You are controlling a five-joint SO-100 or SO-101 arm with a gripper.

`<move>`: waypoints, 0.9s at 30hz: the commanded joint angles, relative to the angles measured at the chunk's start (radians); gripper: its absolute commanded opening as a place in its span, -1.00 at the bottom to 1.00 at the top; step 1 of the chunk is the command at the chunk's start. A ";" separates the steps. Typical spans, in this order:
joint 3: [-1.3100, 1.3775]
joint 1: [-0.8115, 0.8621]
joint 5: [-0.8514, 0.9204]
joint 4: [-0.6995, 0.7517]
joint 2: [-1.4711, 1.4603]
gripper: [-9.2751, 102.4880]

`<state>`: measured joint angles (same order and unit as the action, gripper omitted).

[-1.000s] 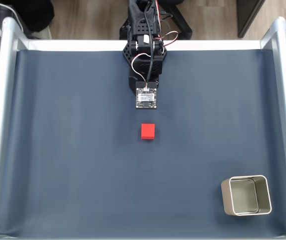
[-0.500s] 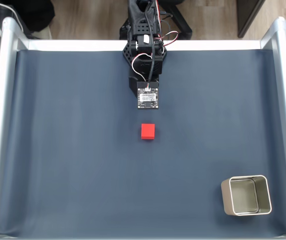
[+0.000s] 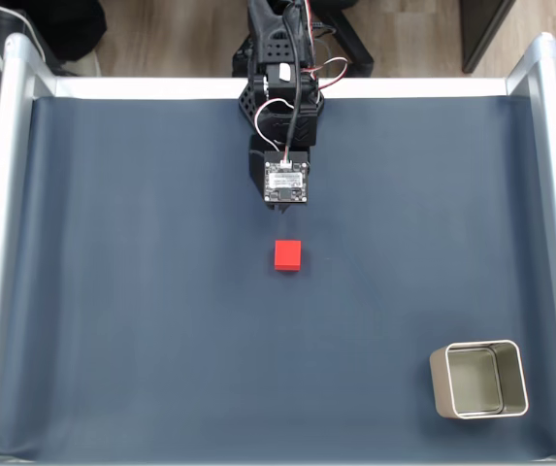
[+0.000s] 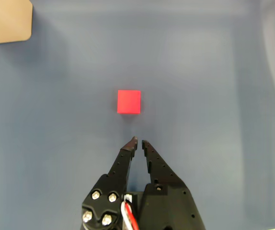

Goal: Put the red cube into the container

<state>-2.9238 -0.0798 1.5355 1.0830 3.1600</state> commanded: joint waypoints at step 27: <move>0.597 0.130 0.176 0.044 -0.762 -0.44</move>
<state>-2.3838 0.0322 1.6997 1.1474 2.4268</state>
